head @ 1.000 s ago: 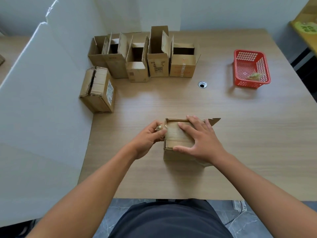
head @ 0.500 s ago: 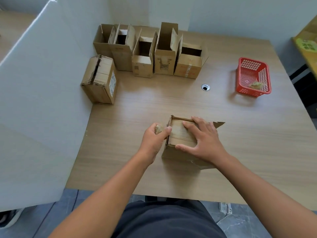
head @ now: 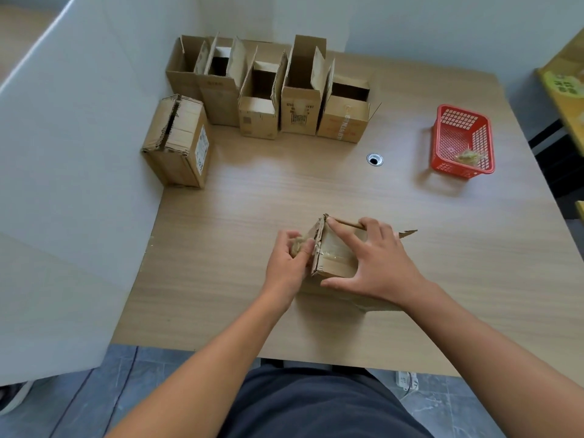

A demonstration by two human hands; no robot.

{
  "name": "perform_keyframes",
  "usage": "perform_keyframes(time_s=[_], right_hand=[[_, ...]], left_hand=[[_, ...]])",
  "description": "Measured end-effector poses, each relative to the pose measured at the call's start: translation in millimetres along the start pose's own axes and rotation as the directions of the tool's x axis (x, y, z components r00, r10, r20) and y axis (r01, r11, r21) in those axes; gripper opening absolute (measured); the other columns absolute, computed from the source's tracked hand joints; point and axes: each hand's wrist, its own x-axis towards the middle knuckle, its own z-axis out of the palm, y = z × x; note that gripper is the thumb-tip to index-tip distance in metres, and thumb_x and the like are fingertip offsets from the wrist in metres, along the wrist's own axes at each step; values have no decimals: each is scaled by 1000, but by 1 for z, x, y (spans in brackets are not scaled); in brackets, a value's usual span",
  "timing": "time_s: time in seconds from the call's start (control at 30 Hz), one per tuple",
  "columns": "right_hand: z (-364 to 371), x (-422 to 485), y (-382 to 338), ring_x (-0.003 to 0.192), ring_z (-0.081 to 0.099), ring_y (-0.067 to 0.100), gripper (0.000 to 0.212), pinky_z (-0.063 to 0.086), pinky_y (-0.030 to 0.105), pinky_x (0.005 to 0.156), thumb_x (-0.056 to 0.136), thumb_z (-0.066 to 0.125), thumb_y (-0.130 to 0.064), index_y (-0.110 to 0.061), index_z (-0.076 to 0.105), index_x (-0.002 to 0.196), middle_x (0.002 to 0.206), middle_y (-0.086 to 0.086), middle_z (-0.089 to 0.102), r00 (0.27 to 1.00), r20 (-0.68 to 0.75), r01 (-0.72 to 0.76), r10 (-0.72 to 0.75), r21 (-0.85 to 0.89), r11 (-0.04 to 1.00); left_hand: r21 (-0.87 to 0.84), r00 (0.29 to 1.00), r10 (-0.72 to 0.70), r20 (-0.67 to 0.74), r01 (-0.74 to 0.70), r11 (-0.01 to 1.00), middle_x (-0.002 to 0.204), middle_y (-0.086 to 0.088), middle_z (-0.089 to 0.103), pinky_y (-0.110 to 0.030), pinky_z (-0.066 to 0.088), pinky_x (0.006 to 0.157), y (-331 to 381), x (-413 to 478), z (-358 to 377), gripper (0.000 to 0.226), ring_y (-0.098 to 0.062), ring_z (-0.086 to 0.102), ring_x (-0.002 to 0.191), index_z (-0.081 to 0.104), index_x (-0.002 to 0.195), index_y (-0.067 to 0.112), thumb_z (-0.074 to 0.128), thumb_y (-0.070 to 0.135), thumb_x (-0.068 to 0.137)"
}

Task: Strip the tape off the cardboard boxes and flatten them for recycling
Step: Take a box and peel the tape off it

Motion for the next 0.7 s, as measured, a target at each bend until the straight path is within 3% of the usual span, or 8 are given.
perform_keyframes(time_s=[0.07, 0.13, 0.27, 0.37, 0.43, 0.53, 0.6, 0.7], right_hand=[[-4, 0, 5, 136, 27, 33, 112, 31, 59, 115, 55, 42, -102, -66, -3, 151, 147, 10, 28, 1000, 2, -1, 1, 31, 1000], [-7, -1, 14, 131, 30, 31, 110, 35, 57, 113, 57, 50, -97, -68, 1, 151, 141, 8, 30, 999, -42, 9, -4, 114, 993], [-11, -8, 42, 126, 33, 26, 113, 43, 48, 106, 57, 66, -88, -71, 3, 149, 133, 3, 32, 990, -140, 51, -4, 333, 942], [-9, -14, 65, 127, 33, 23, 114, 46, 50, 103, 57, 66, -89, -70, 3, 150, 133, -1, 30, 987, -158, 64, 8, 446, 893], [-6, -21, 80, 129, 32, 22, 113, 46, 52, 105, 58, 65, -89, -69, 4, 150, 134, -2, 28, 984, -176, 83, 4, 488, 869], [0, -32, 104, 130, 32, 23, 111, 45, 50, 107, 59, 66, -87, -69, 5, 150, 135, -5, 24, 982, -189, 95, 10, 541, 835], [7, -43, 123, 128, 34, 23, 112, 45, 46, 106, 60, 69, -85, -69, 6, 150, 135, -8, 23, 983, -185, 104, 6, 577, 810], [18, -61, 155, 121, 46, 22, 116, 52, 47, 99, 61, 76, -79, -64, 6, 153, 139, -8, 25, 984, -176, 139, -31, 643, 753]], left_hand=[[90, 999, 30, -20, -28, 996, 119, -11, 51, -42, 51, 101, 1, -2, 8, 6, -19, 61, 104, 66, 103, 30, 68, 29, 97], [109, 996, 66, -58, -59, 992, 117, 0, 43, -34, 47, 106, 6, -3, 16, 15, -12, 57, 110, 72, 106, 28, 70, 36, 94], [12, 995, 97, 9, -97, 995, 123, 1, 67, -36, 49, 104, 25, -6, 36, 37, -12, 64, 115, 67, 129, 27, 70, 39, 94], [52, 991, 136, -20, -135, 990, 91, 7, 72, -34, 53, 80, 39, -4, 50, 27, -17, 67, 82, 55, 116, 35, 69, 30, 95], [166, 981, 196, -1, -193, 967, 80, 11, 68, -28, 49, 68, 45, -3, 62, 14, -18, 62, 74, 57, 102, 34, 67, 26, 97], [379, 943, 327, 59, -324, 867, 100, 14, 64, -25, 50, 85, 43, -9, 90, 12, -4, 60, 94, 68, 101, 35, 60, 26, 102], [451, 928, 359, 102, -365, 814, 120, 9, 48, -14, 43, 96, 40, -19, 109, 20, 9, 51, 107, 73, 107, 30, 56, 40, 102], [494, 937, 305, 172, -350, 796, 116, 13, 40, -14, 46, 91, 36, -30, 136, 44, 3, 53, 102, 73, 108, 30, 63, 67, 87]])
